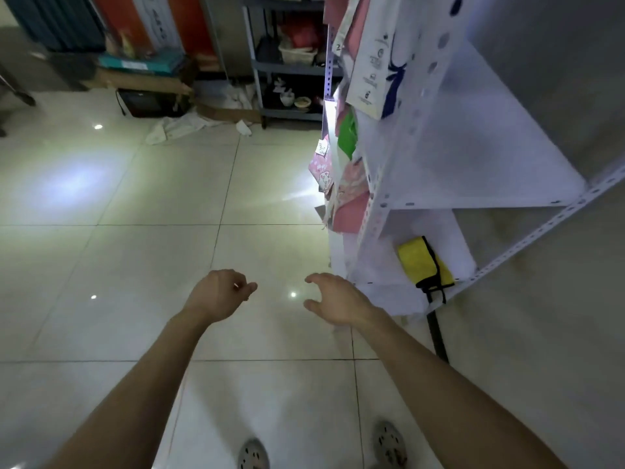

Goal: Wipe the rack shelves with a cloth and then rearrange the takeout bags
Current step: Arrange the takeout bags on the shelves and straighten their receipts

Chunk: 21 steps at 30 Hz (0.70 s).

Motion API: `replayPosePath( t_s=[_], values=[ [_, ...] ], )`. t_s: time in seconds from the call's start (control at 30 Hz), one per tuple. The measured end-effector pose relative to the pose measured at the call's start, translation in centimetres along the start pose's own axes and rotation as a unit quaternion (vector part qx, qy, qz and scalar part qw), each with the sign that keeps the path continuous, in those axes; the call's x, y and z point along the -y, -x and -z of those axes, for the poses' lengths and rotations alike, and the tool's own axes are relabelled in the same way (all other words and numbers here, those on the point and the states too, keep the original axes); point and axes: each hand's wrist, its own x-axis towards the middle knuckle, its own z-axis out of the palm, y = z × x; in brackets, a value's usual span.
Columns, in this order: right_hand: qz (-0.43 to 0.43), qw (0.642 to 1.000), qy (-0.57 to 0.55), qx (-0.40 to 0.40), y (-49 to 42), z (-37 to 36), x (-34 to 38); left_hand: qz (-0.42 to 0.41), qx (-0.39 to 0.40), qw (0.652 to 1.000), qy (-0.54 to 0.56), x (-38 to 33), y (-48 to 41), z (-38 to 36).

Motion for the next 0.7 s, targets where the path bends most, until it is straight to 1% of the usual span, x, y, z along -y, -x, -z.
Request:
replayPosePath(
  t_s=[0.17, 0.3, 0.43, 0.6, 0.7],
  values=[
    [-0.043, 0.999, -0.011, -0.015, -3.8, 0.7, 6.9, -0.043, 0.007, 0.999, -0.017, 7.6, -1.3, 7.4],
    [-0.071, 0.996, -0.022, -0.042, -7.4, 2.4, 10.3, -0.079, 0.011, 0.996, -0.042, 11.3, -5.0, 12.5],
    [-0.086, 0.993, -0.010, -0.080, -12.6, 5.2, 12.0, -0.121, 0.013, 0.992, -0.040, 12.7, -11.6, 16.8],
    [-0.101, 0.988, 0.008, -0.119, -23.0, 10.3, 12.8, -0.172, 0.009, 0.984, -0.045, 13.2, -22.4, 22.8],
    [-0.119, 0.981, -0.017, -0.150, -29.0, 13.8, 13.6, -0.191, 0.006, 0.979, -0.067, 13.2, -28.9, 26.5]
  ],
)
